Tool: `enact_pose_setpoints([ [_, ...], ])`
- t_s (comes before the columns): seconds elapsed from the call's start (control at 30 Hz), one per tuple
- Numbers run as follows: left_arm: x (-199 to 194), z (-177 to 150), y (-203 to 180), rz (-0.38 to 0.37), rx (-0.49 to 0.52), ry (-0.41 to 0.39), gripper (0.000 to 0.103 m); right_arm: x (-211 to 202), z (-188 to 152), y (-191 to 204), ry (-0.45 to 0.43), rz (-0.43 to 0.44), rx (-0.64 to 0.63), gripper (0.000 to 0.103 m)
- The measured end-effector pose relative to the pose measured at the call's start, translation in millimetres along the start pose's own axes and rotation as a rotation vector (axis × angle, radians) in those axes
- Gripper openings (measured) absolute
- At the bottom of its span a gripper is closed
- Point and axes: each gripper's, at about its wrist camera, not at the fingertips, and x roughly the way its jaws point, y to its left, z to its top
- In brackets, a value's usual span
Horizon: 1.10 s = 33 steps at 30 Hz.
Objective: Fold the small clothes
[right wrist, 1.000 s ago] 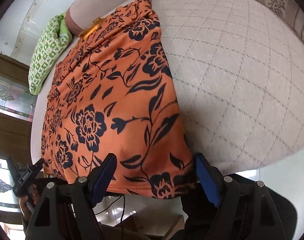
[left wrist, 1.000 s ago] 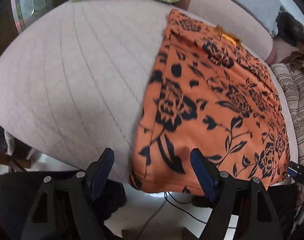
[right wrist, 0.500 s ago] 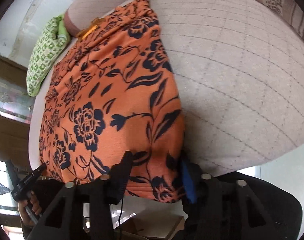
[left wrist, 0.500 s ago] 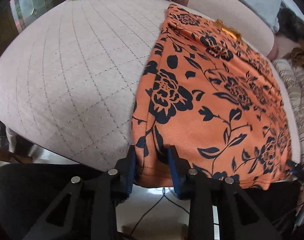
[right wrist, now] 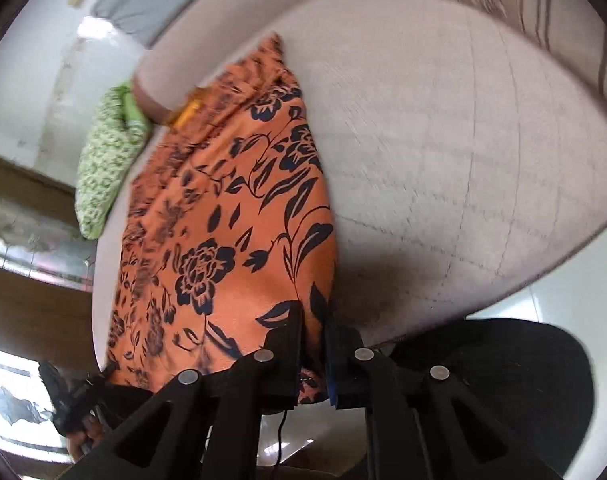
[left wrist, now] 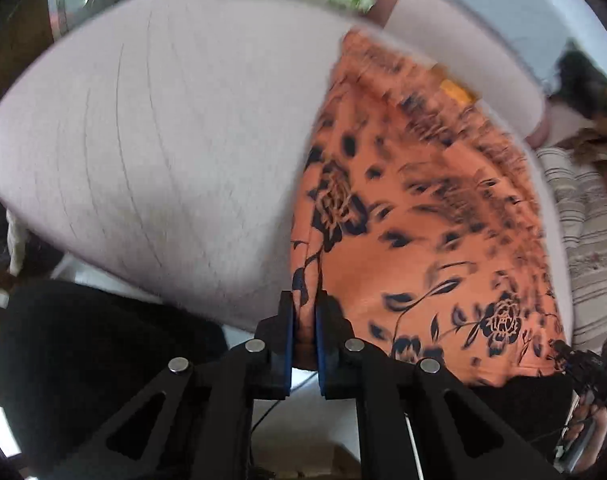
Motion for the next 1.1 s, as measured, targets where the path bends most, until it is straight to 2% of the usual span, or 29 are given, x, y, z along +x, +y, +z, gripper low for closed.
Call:
enact_pose_setpoints([
  [0.1, 10, 1, 3, 0.015, -0.002, 0.008, 0.012, 11, 5, -3, 0.014, 0.005, 0.045, 0.023],
  [0.17, 7, 2, 2, 0.001, -0.001, -0.004, 0.027, 13, 5, 1, 0.012, -0.002, 0.028, 0.037],
  [0.2, 4, 2, 1, -0.005, 0.002, -0.014, 0.039, 11, 5, 4, 0.013, -0.010, 0.017, 0.042],
  [0.23, 0, 2, 1, -0.005, -0.002, -0.029, 0.050, 9, 6, 7, 0.003, -0.027, -0.002, 0.058],
  [0.27, -5, 2, 1, -0.003, -0.005, -0.056, 0.054, 3, 8, 12, -0.011, -0.036, -0.013, 0.065],
  [0.33, -9, 2, 1, -0.004, 0.007, -0.083, 0.062, -5, 12, 17, -0.046, -0.070, -0.049, 0.067],
  [0.4, 1, 5, -4, -0.003, 0.015, -0.057, 0.064, -5, 17, 17, -0.038, -0.100, -0.077, 0.068],
  [0.5, 16, 6, -4, 0.033, 0.024, -0.011, 0.064, 17, 21, 13, 0.047, -0.167, -0.117, 0.068],
  [0.53, 17, 6, -5, 0.038, 0.034, -0.006, 0.052, 25, 19, 13, 0.079, -0.163, -0.124, 0.062],
  [0.57, 16, 5, -5, 0.039, 0.047, -0.005, 0.035, 32, 16, 12, 0.106, -0.133, -0.124, 0.036],
  [0.6, 19, 7, -10, 0.043, 0.072, 0.007, 0.006, 35, 14, 11, 0.118, -0.119, -0.116, 0.026],
  [0.63, 20, 10, -14, 0.027, 0.078, 0.012, 0.006, 35, 13, 10, 0.116, -0.120, -0.108, 0.010],
  [0.7, 9, 14, -16, -0.001, 0.087, -0.015, 0.006, 29, 13, 3, 0.121, -0.042, -0.057, 0.009],
  [0.8, -13, 23, -13, -0.070, 0.064, -0.074, 0.006, 1, 19, 4, 0.065, 0.058, -0.036, 0.009],
  [0.87, -6, 31, -16, -0.070, 0.049, -0.075, 0.006, -13, 25, 7, 0.027, 0.096, -0.033, 0.009],
  [0.93, 13, 32, -12, -0.034, 0.039, -0.017, 0.006, -8, 29, 3, 0.032, 0.091, -0.026, 0.009],
  [1.0, 31, 30, -12, 0.003, 0.038, 0.052, 0.008, 11, 30, -7, 0.089, 0.066, 0.011, 0.010],
  [1.07, 24, 30, -18, 0.012, 0.073, 0.025, 0.009, 28, 26, -12, 0.143, 0.039, 0.032, 0.013],
  [1.1, 22, 31, -21, 0.008, 0.079, 0.019, 0.014, 27, 25, -10, 0.133, 0.022, 0.015, 0.014],
])
